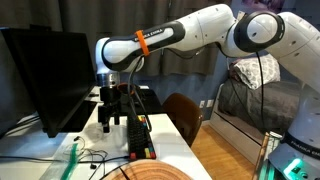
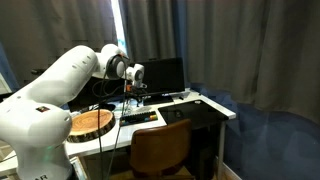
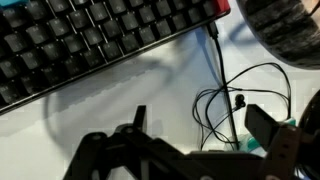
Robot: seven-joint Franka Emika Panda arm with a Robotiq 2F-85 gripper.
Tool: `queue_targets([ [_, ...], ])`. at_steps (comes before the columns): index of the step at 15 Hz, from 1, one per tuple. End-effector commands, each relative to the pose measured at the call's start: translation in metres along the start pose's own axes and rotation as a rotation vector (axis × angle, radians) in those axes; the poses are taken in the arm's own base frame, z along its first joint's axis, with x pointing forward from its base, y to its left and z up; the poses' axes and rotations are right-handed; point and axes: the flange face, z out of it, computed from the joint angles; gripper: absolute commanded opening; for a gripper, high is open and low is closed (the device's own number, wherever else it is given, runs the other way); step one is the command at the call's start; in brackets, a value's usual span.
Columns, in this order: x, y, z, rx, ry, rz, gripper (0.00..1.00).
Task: Pull the cord to the right side of the desk
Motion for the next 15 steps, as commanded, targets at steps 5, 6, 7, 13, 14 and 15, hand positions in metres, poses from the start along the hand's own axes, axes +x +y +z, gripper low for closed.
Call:
queue_targets([
  [5,0.025,0.003,0.005,-0.012,0.186,-0.055,1.0],
  [6,0.029,0.004,0.008,-0.011,0.216,-0.063,1.0],
  [7,0.033,0.005,0.015,-0.006,0.238,-0.063,1.0],
  [13,0.046,0.011,0.044,0.001,0.374,-0.04,1.0],
  [14,0.049,0.01,0.047,0.003,0.391,-0.037,1.0],
  [15,0.051,0.009,0.05,0.002,0.404,-0.027,1.0],
])
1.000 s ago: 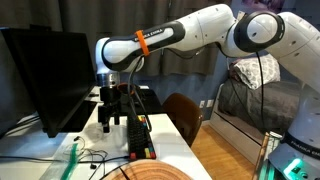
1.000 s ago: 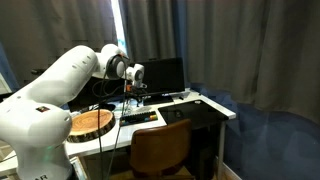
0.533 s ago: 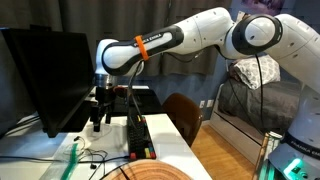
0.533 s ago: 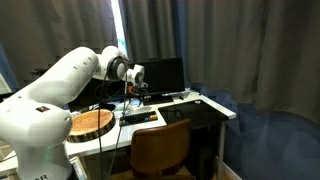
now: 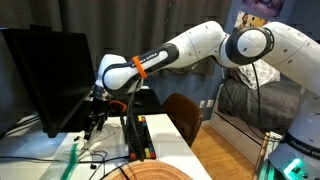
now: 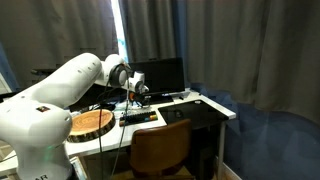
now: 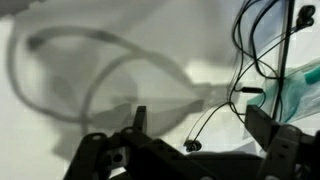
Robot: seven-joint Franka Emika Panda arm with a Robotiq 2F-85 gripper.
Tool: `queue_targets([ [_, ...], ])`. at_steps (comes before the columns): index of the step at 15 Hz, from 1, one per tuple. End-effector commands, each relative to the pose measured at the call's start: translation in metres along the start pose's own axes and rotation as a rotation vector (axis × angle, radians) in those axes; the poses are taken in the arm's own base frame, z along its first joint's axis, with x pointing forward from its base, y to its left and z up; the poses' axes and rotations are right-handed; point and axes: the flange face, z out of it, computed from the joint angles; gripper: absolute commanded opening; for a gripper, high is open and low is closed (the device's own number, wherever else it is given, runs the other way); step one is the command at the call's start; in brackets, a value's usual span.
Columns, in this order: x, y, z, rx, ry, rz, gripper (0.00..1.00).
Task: Pull the cord to the right side of the desk
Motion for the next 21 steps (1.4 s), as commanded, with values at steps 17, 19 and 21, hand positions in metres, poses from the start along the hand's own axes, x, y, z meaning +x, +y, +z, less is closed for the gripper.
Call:
queue_targets([
  [17,0.023,-0.003,0.025,0.065,0.113,0.042,0.13],
  [19,0.025,-0.002,0.026,0.066,0.118,0.041,0.0],
  [21,0.027,-0.002,0.027,0.068,0.12,0.039,0.0],
])
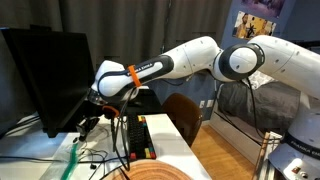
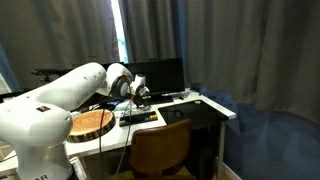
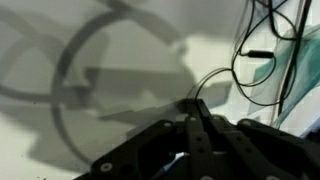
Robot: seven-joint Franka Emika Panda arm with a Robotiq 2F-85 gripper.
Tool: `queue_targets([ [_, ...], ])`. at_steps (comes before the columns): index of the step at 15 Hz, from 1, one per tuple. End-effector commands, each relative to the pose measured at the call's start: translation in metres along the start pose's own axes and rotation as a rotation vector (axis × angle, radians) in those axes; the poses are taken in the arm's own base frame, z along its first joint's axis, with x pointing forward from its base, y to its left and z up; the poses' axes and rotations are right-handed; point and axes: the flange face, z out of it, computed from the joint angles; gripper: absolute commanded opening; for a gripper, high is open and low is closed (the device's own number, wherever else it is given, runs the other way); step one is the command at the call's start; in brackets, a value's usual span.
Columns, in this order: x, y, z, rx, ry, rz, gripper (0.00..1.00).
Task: Pull the cord to the right side of the desk
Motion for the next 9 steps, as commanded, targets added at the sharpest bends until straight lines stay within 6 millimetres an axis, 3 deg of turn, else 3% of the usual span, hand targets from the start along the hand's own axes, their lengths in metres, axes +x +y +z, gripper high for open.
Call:
queue_targets([
  [1,0.006,-0.003,0.001,0.017,0.014,0.008,0.0],
  [9,0.01,-0.027,-0.029,-0.01,-0.011,0.062,0.0],
])
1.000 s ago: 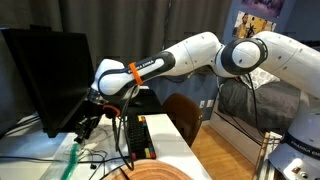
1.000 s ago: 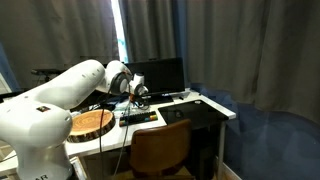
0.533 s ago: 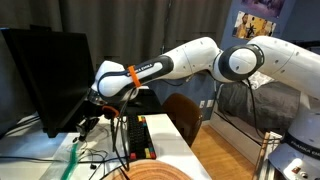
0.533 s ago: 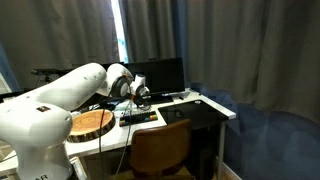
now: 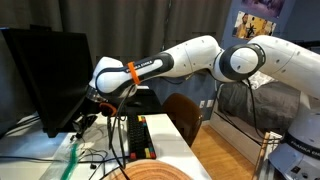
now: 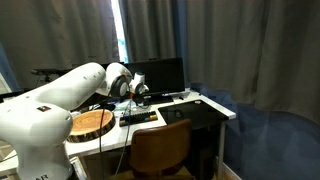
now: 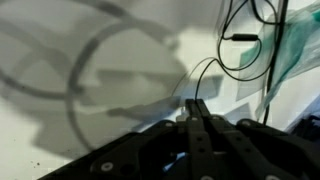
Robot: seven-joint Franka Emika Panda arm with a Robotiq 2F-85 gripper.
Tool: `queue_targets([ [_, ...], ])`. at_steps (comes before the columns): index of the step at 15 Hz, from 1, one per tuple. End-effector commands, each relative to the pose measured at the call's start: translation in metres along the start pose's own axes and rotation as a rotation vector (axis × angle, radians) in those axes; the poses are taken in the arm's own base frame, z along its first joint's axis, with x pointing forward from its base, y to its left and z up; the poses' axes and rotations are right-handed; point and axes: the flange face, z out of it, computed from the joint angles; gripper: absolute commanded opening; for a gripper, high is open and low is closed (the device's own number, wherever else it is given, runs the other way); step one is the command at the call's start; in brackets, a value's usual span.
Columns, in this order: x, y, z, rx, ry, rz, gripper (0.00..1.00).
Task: Pull the cord to the right side of the desk
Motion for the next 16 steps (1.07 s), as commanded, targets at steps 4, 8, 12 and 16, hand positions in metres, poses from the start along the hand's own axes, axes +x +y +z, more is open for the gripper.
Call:
queue_targets([
  [4,-0.006,-0.03,-0.044,-0.095,-0.037,0.125,0.0],
  [8,-0.026,-0.034,-0.077,-0.208,-0.092,0.297,0.0],
  [12,-0.052,-0.038,-0.115,-0.311,-0.148,0.456,0.0],
  [16,-0.088,-0.045,-0.157,-0.433,-0.19,0.606,0.0],
])
